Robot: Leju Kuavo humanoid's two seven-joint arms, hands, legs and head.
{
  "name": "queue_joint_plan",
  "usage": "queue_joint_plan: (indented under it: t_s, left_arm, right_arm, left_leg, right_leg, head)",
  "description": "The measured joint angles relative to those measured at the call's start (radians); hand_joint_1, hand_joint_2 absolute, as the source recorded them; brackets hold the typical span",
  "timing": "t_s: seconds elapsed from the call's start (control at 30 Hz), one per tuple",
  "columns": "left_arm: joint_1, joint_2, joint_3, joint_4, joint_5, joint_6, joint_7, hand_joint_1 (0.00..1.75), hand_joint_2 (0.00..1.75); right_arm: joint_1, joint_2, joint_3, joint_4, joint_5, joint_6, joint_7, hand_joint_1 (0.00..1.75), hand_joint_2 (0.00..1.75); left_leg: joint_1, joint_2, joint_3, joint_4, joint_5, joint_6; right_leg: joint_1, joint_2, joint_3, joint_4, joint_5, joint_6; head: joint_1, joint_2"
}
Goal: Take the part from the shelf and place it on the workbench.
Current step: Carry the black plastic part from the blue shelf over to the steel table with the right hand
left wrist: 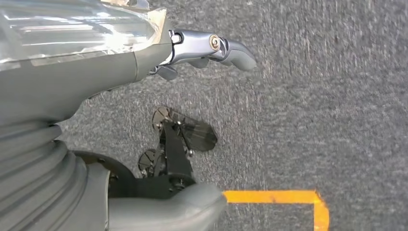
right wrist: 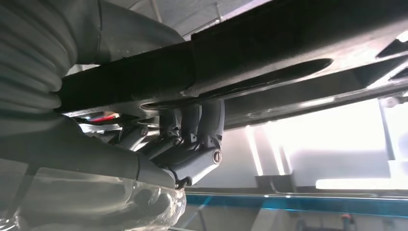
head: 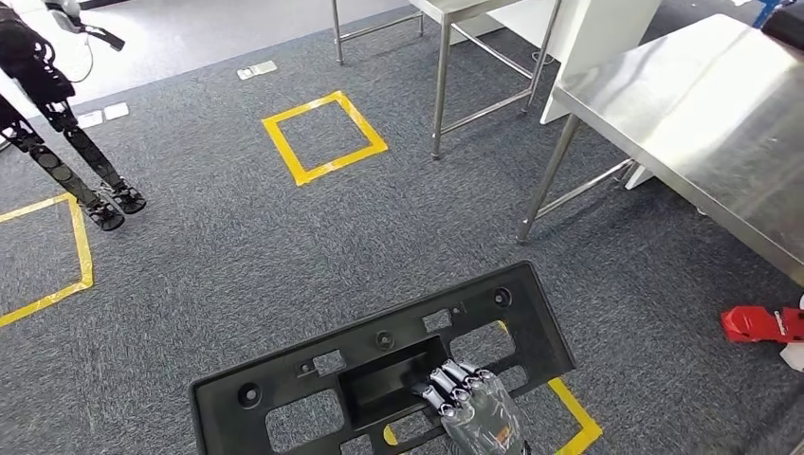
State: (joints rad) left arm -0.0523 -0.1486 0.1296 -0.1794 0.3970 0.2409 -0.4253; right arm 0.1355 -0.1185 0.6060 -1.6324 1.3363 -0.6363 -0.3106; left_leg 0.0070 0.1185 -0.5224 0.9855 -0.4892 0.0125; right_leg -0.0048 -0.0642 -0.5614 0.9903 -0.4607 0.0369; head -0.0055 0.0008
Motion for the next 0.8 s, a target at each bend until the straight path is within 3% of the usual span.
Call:
queue_joint_plan:
  t_s: [0.03, 0.1, 0.17, 0.2, 0.27, 0.3, 0.33, 0.4, 0.47, 0.53, 0.57, 0.63, 0.7, 0.77, 0.8]
  left_arm:
    - [-0.001, -0.001, 0.000, 0.000, 0.000, 0.000, -0.001, 0.00, 1.75]
    - [-0.004, -0.001, 0.000, -0.001, -0.001, 0.002, -0.003, 0.00, 1.75]
    - [-0.003, -0.001, -0.001, -0.001, -0.003, 0.002, -0.004, 0.00, 1.75]
    - [-0.001, -0.001, -0.001, -0.001, -0.004, 0.002, -0.005, 0.00, 1.75]
    - [0.002, -0.001, -0.001, -0.001, -0.005, 0.002, -0.005, 0.00, 1.75]
    - [0.003, 0.000, -0.001, -0.001, -0.005, 0.002, -0.006, 0.00, 1.75]
    - [0.003, 0.000, -0.001, -0.001, -0.004, 0.001, -0.008, 0.00, 1.75]
    - [0.002, 0.001, -0.001, -0.001, -0.004, -0.003, -0.012, 0.00, 1.75]
    - [0.002, 0.001, -0.002, -0.001, -0.006, -0.008, -0.016, 0.00, 1.75]
    - [0.000, 0.001, -0.003, -0.001, -0.007, -0.011, -0.018, 0.00, 1.75]
    - [0.000, 0.001, -0.003, -0.001, -0.007, -0.011, -0.018, 0.00, 1.75]
    - [0.000, 0.001, -0.004, -0.001, -0.007, -0.015, -0.019, 0.00, 1.75]
    - [0.002, 0.001, -0.004, -0.001, -0.008, -0.021, -0.023, 0.00, 1.75]
    - [0.004, 0.002, -0.005, -0.001, -0.008, -0.030, -0.029, 0.00, 1.75]
    - [0.003, 0.002, -0.005, -0.001, -0.008, -0.033, -0.032, 0.00, 1.75]
  right_arm:
    - [0.000, -0.001, 0.000, 0.000, 0.000, 0.000, 0.001, 1.75, 1.75]
    - [-0.001, -0.002, 0.003, 0.000, -0.001, 0.000, 0.005, 1.75, 1.75]
    - [-0.002, -0.002, 0.007, 0.001, 0.000, 0.000, 0.007, 1.75, 1.75]
    - [-0.003, -0.002, 0.008, 0.002, 0.000, 0.000, 0.008, 1.75, 1.75]
    - [-0.004, -0.003, 0.010, 0.004, 0.000, 0.000, 0.009, 1.75, 1.75]
    - [-0.004, -0.004, 0.011, 0.004, 0.000, 0.000, 0.010, 1.75, 1.75]
    - [-0.005, -0.004, 0.012, 0.005, 0.000, 0.000, 0.010, 1.75, 1.75]
    - [-0.008, -0.005, 0.014, 0.006, -0.001, 0.000, 0.010, 1.75, 1.75]
    - [-0.010, -0.006, 0.015, 0.007, -0.001, 0.000, 0.010, 1.75, 1.75]
    - [-0.011, -0.009, 0.016, 0.007, -0.003, 0.000, 0.009, 1.75, 1.75]
    - [-0.011, -0.010, 0.016, 0.007, -0.005, 0.000, 0.009, 1.75, 1.75]
    - [-0.013, -0.014, 0.016, 0.007, -0.007, 0.000, 0.008, 1.75, 1.75]
    - [-0.016, -0.017, 0.016, 0.008, -0.013, 0.000, 0.003, 1.75, 1.75]
    - [-0.017, -0.020, 0.016, 0.009, -0.020, 0.000, -0.004, 1.75, 1.75]
    - [-0.017, -0.020, 0.015, 0.010, -0.021, 0.000, -0.007, 1.75, 1.75]
  left_leg:
    - [0.002, 0.007, 0.002, 0.001, -0.003, -0.006]
    - [0.010, -0.024, -0.007, 0.035, -0.033, -0.017]
    - [0.015, -0.087, -0.053, 0.143, -0.099, -0.021]
    - [0.016, -0.105, -0.086, 0.213, -0.132, -0.022]
    - [0.016, -0.118, -0.130, 0.298, -0.151, -0.024]
    - [0.017, -0.120, -0.129, 0.287, -0.130, -0.024]
    - [0.018, -0.124, -0.110, 0.240, -0.093, -0.024]
    - [0.026, -0.164, -0.052, 0.105, -0.027, -0.024]
    - [0.028, -0.198, -0.024, 0.038, -0.010, -0.021]
    - [0.020, -0.185, -0.023, 0.033, -0.010, -0.009]
    - [0.018, -0.172, -0.022, 0.028, -0.006, 0.000]
    - [0.016, -0.145, -0.021, 0.019, 0.002, 0.019]
    - [0.013, -0.116, -0.022, 0.016, 0.004, 0.028]
    - [0.010, -0.086, -0.024, 0.016, 0.004, 0.030]
    - [0.010, -0.073, -0.024, 0.017, 0.003, 0.029]
  right_leg:
    - [-0.005, 0.013, -0.001, -0.001, 0.002, -0.007]
    - [-0.014, 0.038, 0.000, -0.004, 0.006, -0.022]
    - [-0.017, 0.060, 0.003, -0.005, 0.010, -0.036]
    - [-0.015, 0.072, 0.003, -0.005, 0.012, -0.041]
    - [-0.012, 0.099, 0.003, -0.004, 0.012, -0.043]
    - [-0.011, 0.114, 0.004, -0.003, 0.012, -0.042]
    - [-0.011, 0.129, 0.005, -0.001, 0.012, -0.042]
    - [-0.009, 0.156, 0.001, 0.008, 0.010, -0.038]
    - [-0.006, 0.179, -0.010, 0.015, 0.010, -0.028]
    - [-0.007, 0.200, -0.023, 0.013, 0.016, -0.014]
    - [-0.008, 0.194, -0.029, 0.016, 0.016, -0.007]
    - [-0.007, 0.143, -0.057, 0.062, -0.009, -0.004]
    - [-0.008, 0.089, -0.114, 0.181, -0.069, -0.009]
    - [-0.011, 0.079, -0.162, 0.288, -0.110, -0.005]
    - [-0.012, 0.076, -0.160, 0.291, -0.108, 0.002]
  head:
    - [-0.001, 0.000]
    - [-0.004, 0.000]
    - [-0.009, 0.000]
    - [-0.010, 0.000]
    - [-0.010, 0.000]
    - [-0.011, 0.000]
    - [-0.011, 0.000]
    - [-0.011, 0.000]
    - [-0.010, 0.000]
    - [-0.010, 0.000]
    - [-0.010, 0.000]
    - [-0.005, 0.000]
    - [0.001, 0.000]
    - [0.003, 0.000]
    - [0.003, 0.000]
